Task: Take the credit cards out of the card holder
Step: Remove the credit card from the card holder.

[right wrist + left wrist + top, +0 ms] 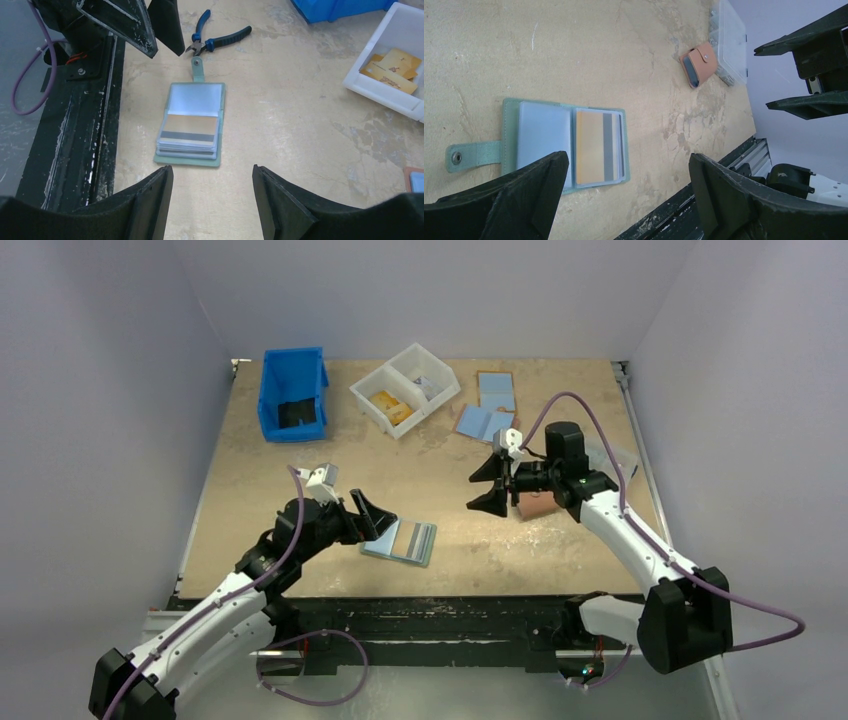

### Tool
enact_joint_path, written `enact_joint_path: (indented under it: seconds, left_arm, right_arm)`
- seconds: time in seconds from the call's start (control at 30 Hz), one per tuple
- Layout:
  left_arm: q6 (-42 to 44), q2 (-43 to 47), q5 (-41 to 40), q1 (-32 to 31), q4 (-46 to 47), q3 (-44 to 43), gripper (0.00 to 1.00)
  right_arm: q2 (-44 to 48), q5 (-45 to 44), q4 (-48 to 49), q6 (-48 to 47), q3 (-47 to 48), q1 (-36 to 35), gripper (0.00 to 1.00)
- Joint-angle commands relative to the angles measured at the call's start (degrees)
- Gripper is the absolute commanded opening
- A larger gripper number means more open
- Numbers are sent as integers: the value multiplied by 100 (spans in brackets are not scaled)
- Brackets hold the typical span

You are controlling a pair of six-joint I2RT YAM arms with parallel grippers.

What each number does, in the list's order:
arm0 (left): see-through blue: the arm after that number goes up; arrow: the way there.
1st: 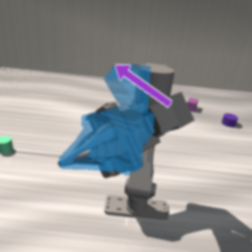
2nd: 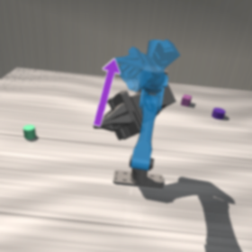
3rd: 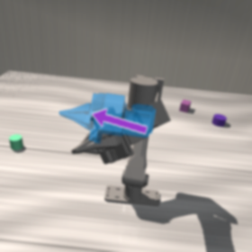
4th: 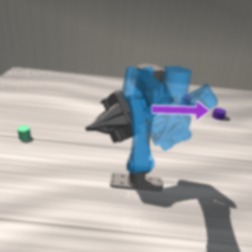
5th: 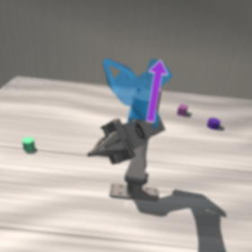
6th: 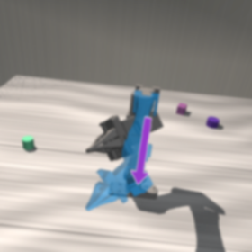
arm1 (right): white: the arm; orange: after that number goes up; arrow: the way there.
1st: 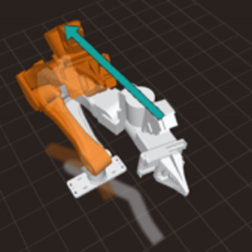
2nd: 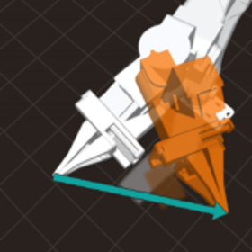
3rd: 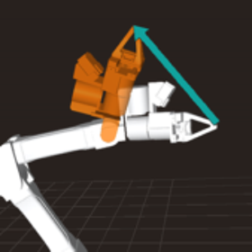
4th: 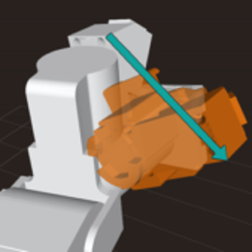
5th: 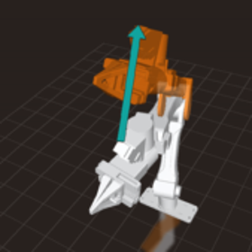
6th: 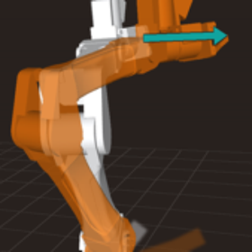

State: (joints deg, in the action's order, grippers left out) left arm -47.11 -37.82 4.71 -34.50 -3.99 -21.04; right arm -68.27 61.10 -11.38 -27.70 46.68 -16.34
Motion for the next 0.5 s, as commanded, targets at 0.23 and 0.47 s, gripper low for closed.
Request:
enact_joint_path:
  seconds: [0.23, 0.47]
  left_arm:
    - [255, 87, -143, 31, -52, -211, 99]
    - [307, 182, -205, 32, -206, -210, 99]
  right_arm:
    - [-326, -39, -854, -1356, 458, -496, 69]
    - [-874, -467, -2121, -2923, 1110, -1229, 70]
